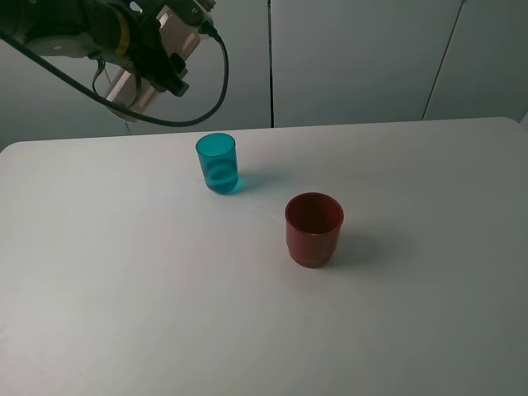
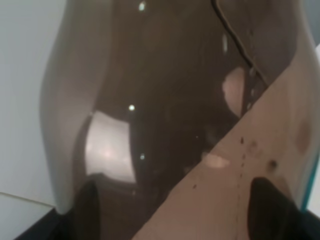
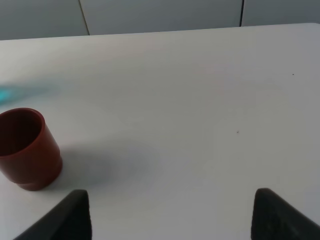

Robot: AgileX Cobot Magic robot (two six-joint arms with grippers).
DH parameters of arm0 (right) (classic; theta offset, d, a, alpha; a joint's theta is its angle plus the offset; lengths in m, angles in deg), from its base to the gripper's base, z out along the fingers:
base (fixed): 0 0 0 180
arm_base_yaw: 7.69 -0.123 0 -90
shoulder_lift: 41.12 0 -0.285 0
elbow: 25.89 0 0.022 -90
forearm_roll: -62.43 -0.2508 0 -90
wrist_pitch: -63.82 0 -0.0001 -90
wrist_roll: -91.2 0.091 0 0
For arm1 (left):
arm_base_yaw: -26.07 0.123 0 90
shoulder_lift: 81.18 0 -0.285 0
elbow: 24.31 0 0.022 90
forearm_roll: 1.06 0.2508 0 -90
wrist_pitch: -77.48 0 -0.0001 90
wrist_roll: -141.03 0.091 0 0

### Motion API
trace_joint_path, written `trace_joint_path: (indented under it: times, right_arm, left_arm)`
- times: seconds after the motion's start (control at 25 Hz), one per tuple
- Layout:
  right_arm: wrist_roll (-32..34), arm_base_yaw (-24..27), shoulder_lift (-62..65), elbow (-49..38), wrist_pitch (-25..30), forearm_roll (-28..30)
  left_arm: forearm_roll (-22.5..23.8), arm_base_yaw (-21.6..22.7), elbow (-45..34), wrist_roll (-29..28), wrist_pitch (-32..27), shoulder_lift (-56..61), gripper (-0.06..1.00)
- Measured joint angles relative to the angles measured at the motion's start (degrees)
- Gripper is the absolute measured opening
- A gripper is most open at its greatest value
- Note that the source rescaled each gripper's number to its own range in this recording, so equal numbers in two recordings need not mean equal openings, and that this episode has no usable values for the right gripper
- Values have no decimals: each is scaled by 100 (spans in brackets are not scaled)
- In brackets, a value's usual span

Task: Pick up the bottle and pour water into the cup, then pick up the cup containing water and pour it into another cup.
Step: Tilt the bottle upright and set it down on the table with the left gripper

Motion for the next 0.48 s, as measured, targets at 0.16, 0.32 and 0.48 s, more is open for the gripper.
trace_joint_path:
  times: [0.16, 0.32, 0.48]
  right_arm:
    - [0, 0, 0, 0, 0, 0]
    - [-32, 0, 0, 0, 0, 0]
    - [-32, 0, 0, 0, 0, 0]
  left_arm:
    - [9, 339, -479, -541, 518, 437, 0]
    - [9, 676, -968, -763, 1011, 837, 0]
    - [-76, 1038, -1391, -953, 1609, 1168, 0]
